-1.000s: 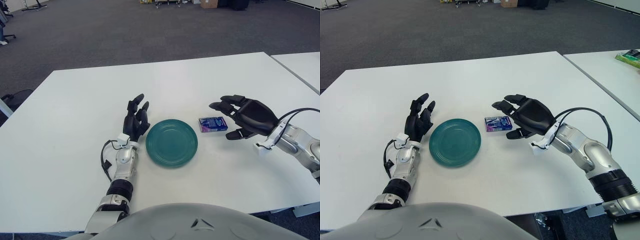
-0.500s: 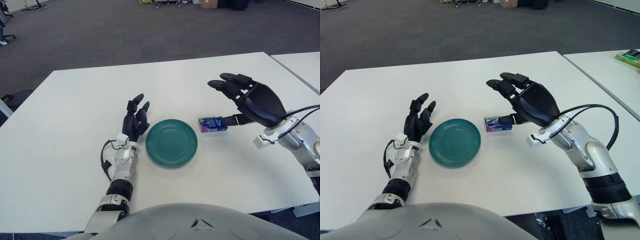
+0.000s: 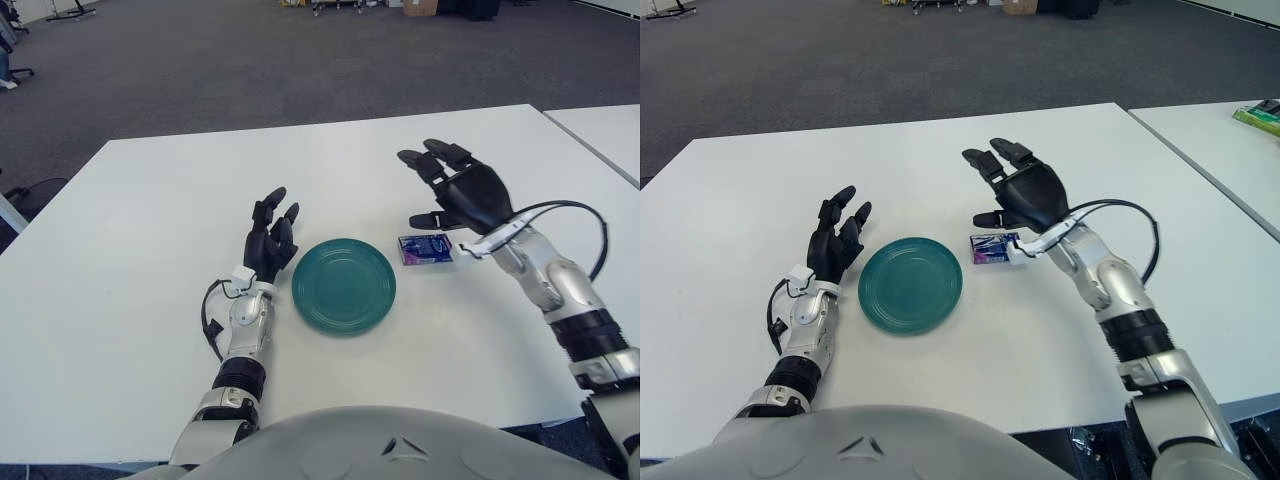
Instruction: Put the gum into the plate.
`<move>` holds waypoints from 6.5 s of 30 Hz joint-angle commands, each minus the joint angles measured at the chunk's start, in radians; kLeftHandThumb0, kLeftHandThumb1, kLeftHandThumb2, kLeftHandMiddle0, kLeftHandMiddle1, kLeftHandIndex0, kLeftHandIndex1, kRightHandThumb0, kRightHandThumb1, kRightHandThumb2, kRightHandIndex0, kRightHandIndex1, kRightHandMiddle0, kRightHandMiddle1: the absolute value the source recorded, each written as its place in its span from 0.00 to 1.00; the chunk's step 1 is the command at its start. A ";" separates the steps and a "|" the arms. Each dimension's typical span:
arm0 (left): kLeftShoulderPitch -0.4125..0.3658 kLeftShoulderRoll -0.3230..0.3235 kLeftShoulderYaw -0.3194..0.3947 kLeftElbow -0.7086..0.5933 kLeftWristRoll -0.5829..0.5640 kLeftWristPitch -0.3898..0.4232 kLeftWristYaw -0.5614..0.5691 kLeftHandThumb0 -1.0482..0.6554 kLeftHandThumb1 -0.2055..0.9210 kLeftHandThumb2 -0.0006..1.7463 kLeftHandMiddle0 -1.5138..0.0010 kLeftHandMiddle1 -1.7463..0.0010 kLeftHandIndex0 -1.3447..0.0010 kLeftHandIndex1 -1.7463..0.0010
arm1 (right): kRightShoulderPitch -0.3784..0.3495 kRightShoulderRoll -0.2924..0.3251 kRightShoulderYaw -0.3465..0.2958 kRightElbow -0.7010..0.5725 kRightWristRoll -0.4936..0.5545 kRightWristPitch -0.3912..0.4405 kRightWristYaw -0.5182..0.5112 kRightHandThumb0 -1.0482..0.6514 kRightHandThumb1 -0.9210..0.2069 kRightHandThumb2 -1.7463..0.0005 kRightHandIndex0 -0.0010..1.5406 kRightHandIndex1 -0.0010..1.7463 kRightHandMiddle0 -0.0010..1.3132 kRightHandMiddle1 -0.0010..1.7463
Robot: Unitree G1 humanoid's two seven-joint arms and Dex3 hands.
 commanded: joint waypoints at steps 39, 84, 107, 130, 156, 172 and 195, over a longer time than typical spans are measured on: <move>0.134 -0.100 -0.004 0.082 -0.036 0.024 0.005 0.15 1.00 0.39 0.64 0.99 0.91 0.52 | 0.005 -0.025 0.144 0.089 0.051 0.088 0.109 0.03 0.00 0.59 0.20 0.00 0.00 0.29; 0.084 -0.093 0.041 0.140 -0.074 0.026 -0.058 0.15 1.00 0.38 0.65 1.00 0.90 0.52 | 0.032 -0.046 0.137 0.128 0.063 0.103 0.189 0.04 0.00 0.53 0.22 0.00 0.00 0.28; 0.095 -0.093 0.035 0.134 -0.052 0.016 -0.045 0.14 1.00 0.40 0.65 1.00 0.92 0.52 | -0.162 0.064 0.265 0.580 0.049 0.056 0.056 0.06 0.00 0.54 0.21 0.01 0.00 0.29; 0.111 -0.102 0.038 0.124 -0.073 0.010 -0.075 0.15 1.00 0.39 0.65 1.00 0.94 0.52 | -0.146 0.181 0.508 0.973 -0.045 0.014 -0.232 0.16 0.00 0.65 0.56 0.97 0.36 0.98; 0.128 -0.100 0.042 0.114 -0.087 0.019 -0.079 0.16 1.00 0.39 0.66 1.00 0.95 0.53 | -0.070 -0.197 0.500 0.442 0.129 -0.262 0.059 0.30 0.00 0.63 0.64 1.00 0.51 1.00; 0.121 -0.104 0.048 0.116 -0.092 0.011 -0.081 0.15 1.00 0.38 0.65 0.99 0.93 0.52 | -0.274 -0.181 0.228 0.318 0.448 -0.155 0.392 0.35 0.00 0.66 0.60 1.00 0.47 1.00; 0.140 -0.108 0.037 0.080 -0.074 0.028 -0.062 0.13 1.00 0.38 0.62 0.98 0.91 0.52 | -0.180 0.000 0.055 0.117 0.465 -0.134 0.291 0.36 0.00 0.68 0.72 1.00 0.62 1.00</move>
